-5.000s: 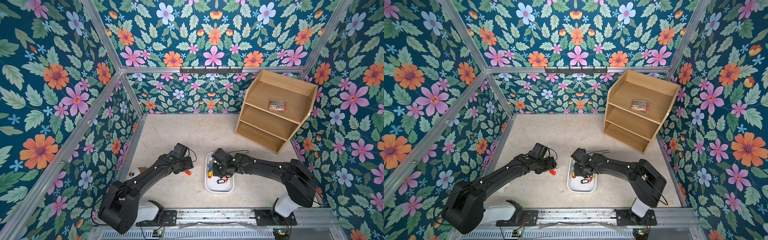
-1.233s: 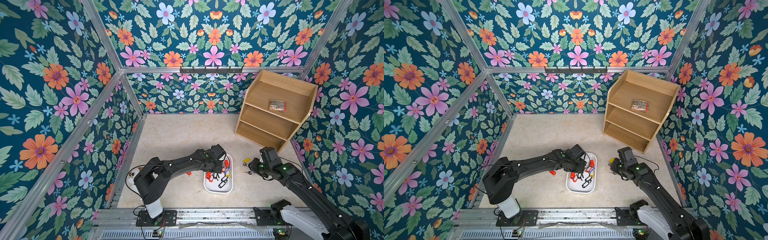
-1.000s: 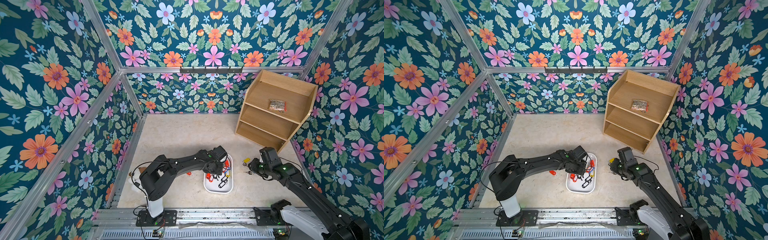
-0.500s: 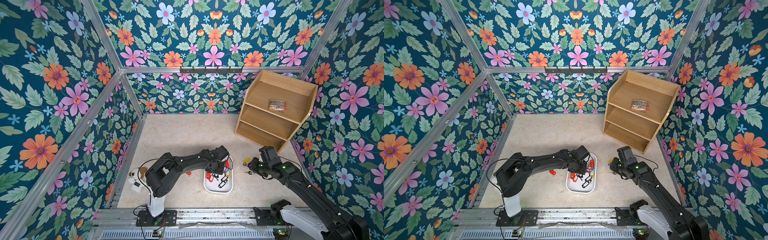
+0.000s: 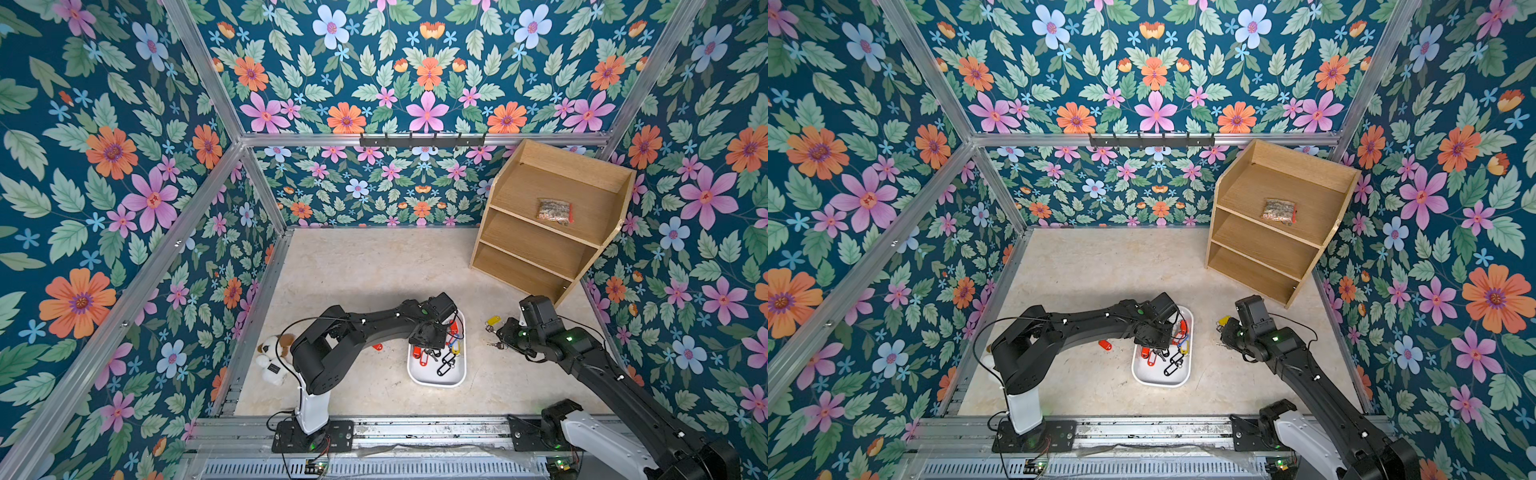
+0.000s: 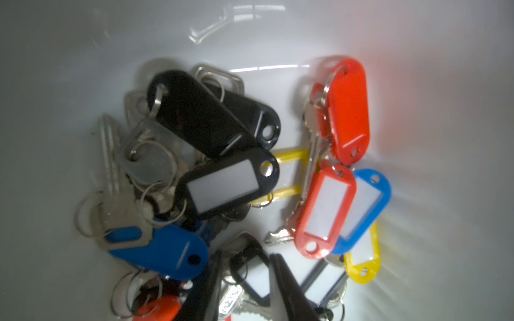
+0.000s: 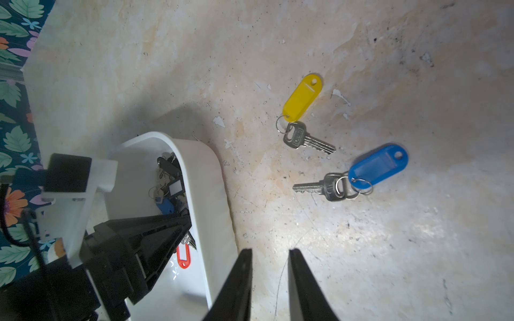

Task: Take the keys out of the storage box
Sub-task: Pick up the key from the storage box.

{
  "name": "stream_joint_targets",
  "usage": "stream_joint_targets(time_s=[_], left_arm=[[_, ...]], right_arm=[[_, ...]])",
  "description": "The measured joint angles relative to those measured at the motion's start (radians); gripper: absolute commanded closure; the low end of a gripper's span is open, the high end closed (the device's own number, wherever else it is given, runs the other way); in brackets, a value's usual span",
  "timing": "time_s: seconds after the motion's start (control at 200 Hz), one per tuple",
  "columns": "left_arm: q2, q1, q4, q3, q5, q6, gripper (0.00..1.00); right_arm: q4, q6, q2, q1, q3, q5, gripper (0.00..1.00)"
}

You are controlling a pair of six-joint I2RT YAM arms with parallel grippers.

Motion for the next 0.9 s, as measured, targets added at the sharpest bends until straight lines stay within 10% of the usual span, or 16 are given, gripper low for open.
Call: stream_joint_targets(time_s=[0.9], left_arm=[[0.048,-0.033,-0.079,0.058,-0.038,0.1,0.71]], right_arm=[[-0.001,0.008,-0.027,0.0,-0.024,-0.003,0.74]])
